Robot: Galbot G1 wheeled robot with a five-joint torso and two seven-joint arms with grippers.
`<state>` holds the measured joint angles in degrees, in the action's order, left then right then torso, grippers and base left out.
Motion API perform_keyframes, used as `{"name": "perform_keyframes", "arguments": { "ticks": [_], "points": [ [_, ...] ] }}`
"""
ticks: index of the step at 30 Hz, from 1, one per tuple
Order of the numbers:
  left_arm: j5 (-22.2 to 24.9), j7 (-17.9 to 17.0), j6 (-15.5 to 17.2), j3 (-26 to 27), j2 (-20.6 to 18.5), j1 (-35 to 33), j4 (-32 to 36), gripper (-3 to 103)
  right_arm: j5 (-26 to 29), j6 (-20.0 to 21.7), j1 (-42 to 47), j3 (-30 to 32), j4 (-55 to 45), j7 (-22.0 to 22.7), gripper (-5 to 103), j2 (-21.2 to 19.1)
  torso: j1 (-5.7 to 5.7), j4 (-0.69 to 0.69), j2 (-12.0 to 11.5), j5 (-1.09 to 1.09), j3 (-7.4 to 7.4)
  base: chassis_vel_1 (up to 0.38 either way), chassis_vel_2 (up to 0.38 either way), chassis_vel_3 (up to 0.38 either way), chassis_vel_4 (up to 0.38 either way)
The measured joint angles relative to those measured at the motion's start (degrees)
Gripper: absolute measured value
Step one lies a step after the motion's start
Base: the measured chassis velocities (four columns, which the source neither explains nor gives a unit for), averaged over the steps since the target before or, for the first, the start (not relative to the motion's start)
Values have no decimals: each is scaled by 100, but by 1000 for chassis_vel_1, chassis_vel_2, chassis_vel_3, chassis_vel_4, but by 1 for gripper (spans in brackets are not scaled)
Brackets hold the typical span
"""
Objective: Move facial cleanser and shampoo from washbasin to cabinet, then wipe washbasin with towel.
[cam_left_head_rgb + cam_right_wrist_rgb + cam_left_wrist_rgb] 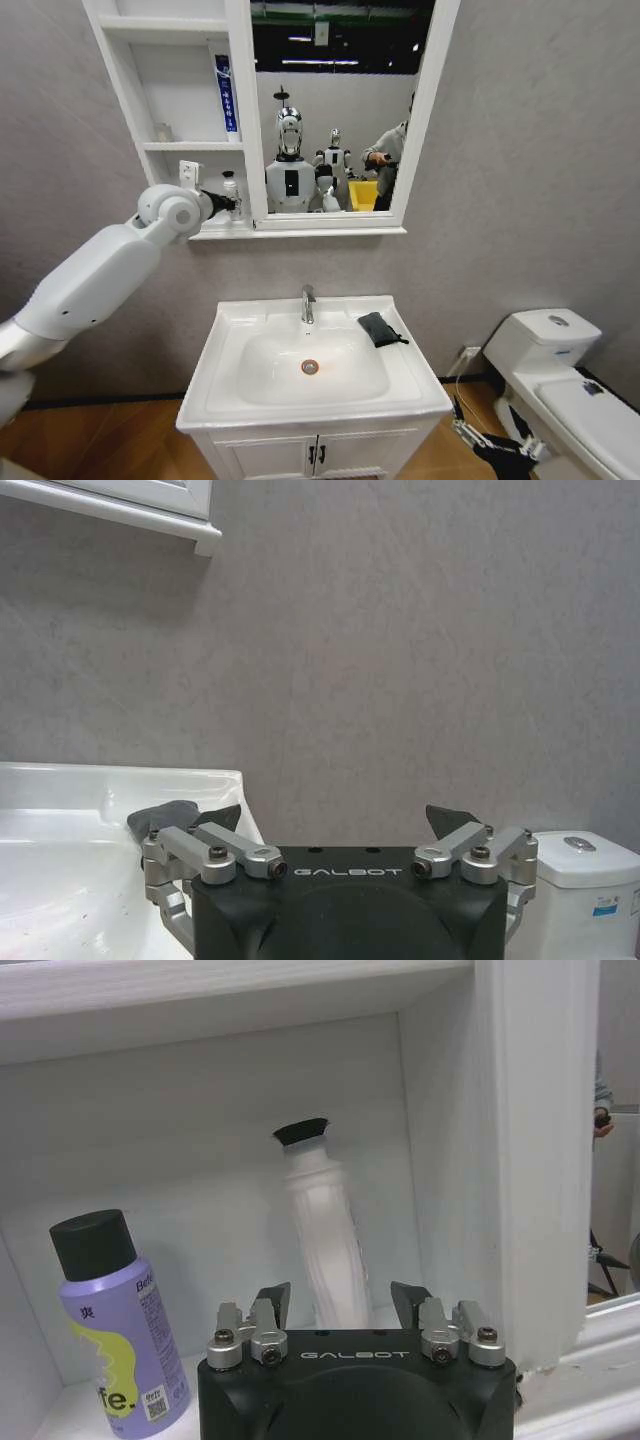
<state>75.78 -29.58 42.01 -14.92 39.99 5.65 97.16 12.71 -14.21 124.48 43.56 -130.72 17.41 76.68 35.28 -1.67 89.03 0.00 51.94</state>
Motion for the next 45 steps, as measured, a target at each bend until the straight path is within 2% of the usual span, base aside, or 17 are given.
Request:
{"name": "perform_keyframes", "arguments": {
  "ticks": [8, 10, 12, 13, 14, 15, 18, 19, 21, 22, 24, 28, 30, 36, 38, 41, 45],
  "points": [
    [-415, 248, -459, 1007, -844, -1448, 1359, 88, 0, 0, 0, 1, 0, 1, 100, 0, 0, 0, 0, -2, 0, 0, 0, 0, 0],
    [-1408, 418, -917, 1702, -1538, -2729, 2033, 97, 0, 0, 0, 0, 0, -1, 100, 0, -1, 3, 0, -1, -1, 0, 0, 0, 0],
    [-1624, 390, -1099, 1929, -1674, -3234, 2219, 99, 0, 0, 0, 0, 0, -1, 100, 0, -1, 5, 1, 1, -1, 0, 0, 0, 0],
    [-1906, 117, -1523, 2105, -1732, -3893, 2389, 100, 0, 0, 0, 0, 0, -1, 100, 0, -2, 6, 1, 0, -1, 0, 0, 0, 0],
    [-1906, 117, -1523, 2105, -1732, -3893, 2389, 100, 0, 0, 0, 0, 0, -1, 100, 0, -2, 6, 1, 0, -1, 0, 0, 0, 0],
    [-2185, -168, -1900, 2161, -1671, -4375, 2477, 100, 0, 0, 0, 0, 0, -1, 100, -1, -2, 4, 1, -1, -1, 0, 0, 0, 0],
    [-2867, -330, -2343, 2582, -1227, -5810, 2661, 100, 0, 0, 0, -1, 0, -1, 100, 0, -1, -7, 1, -3, 0, 0, 0, 0, 0],
    [-2867, -330, -2343, 2582, -1227, -5810, 2661, 100, 0, 0, 0, -1, 0, -1, 100, 0, -1, -7, 1, -3, 0, 0, 0, 0, 0],
    [-3526, -104, -2543, 3587, -814, -7385, 2825, 100, 0, 0, 0, 0, 0, -1, 100, 0, 0, -4, 1, 2, 0, 0, 0, 0, 0],
    [-3526, -104, -2543, 3587, -814, -7385, 2825, 100, 0, 0, 0, 0, 0, -1, 100, 0, 0, -4, 1, 2, 0, 0, 0, 0, 0],
    [-4205, 258, -2725, 4651, -235, -8965, 2930, 100, 0, 0, 0, 1, 0, 0, 100, 0, 0, 5, 1, -4, 0, 0, 0, 0, 0],
    [-4642, 609, -2876, 5501, 383, -9932, 3023, 100, 0, 0, 0, 0, 0, -1, 100, 0, -2, 5, 1, 2, -1, 0, 0, 0, 0],
    [-4960, 1284, -2973, 6425, 1236, -10814, 3062, 100, 0, 0, 0, 0, 0, 0, 100, 0, -2, 2, 1, -1, -1, 0, 0, 0, 0],
    [-5058, 2030, -3031, 7057, 2298, -11469, 3259, 96, 0, 0, 0, 0, 0, -1, 100, 0, -1, 0, 1, 0, -1, 0, 0, 0, 0],
    [-5061, 2122, -3049, 7065, 2404, -11550, 3323, 95, 0, 0, 0, 0, 0, 0, 100, 0, -1, -1, 1, 1, -1, 0, 0, 0, 0],
    [-5203, 2703, -3174, 6874, 2925, -11884, 3855, 100, 0, 0, 0, 0, 0, -1, 100, 0, -2, 0, 1, 1, 0, 0, 0, 0, 0],
    [-5240, 2903, -3183, 6714, 3110, -11842, 4150, 100, 0, 0, 0, 0, 0, -1, 100, 0, -1, 0, 1, 2, 0, 0, 0, 0, 0]
  ]
}}
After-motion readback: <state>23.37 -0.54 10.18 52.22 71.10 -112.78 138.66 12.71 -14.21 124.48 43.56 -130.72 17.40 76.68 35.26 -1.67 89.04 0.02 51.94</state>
